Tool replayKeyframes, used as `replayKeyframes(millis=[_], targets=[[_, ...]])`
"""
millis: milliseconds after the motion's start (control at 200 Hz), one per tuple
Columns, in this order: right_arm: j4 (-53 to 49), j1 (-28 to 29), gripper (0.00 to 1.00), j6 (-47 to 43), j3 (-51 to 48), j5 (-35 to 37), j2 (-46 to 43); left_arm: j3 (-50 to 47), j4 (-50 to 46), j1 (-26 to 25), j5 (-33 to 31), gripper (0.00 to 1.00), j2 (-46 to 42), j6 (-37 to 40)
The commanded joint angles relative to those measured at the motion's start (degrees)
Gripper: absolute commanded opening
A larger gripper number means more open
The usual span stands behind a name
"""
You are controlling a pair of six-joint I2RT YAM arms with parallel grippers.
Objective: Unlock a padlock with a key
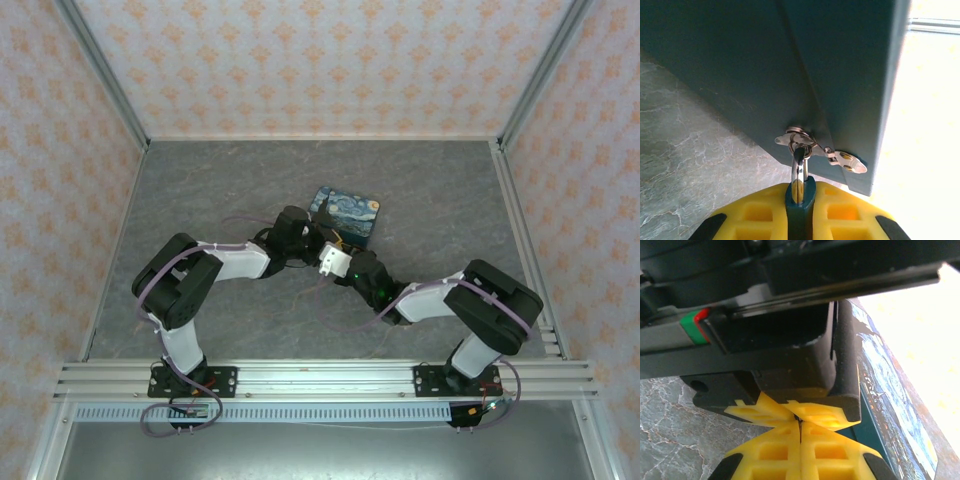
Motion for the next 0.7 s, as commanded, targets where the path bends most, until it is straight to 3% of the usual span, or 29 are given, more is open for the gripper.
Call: replayKeyframes(millis=[0, 280, 485, 696], targets=[[-0.67, -1.64, 0.00, 2.38, -1.00, 0.54, -1.07, 1.15, 1.35, -0.50, 1.81, 0.01, -1.43, 0.42], [1.03, -3.73, 0.00, 9.43, -2.26, -2.64, -4.54, 0.91, 1.83, -0.54, 1.86, 0.01, -1.55, 0.05], [-1.88, -5.29, 0.00, 20.24, -0.96, -7.33, -5.95, 1.13, 2.14, -0.57, 1.75, 0.01, -2.01, -0.01], [3.90, -8.25, 0.00, 33.72, -2.77, -9.39, -4.14, 1.02, 2.27, -0.58, 1.73, 0.01, -2.18, -0.10]])
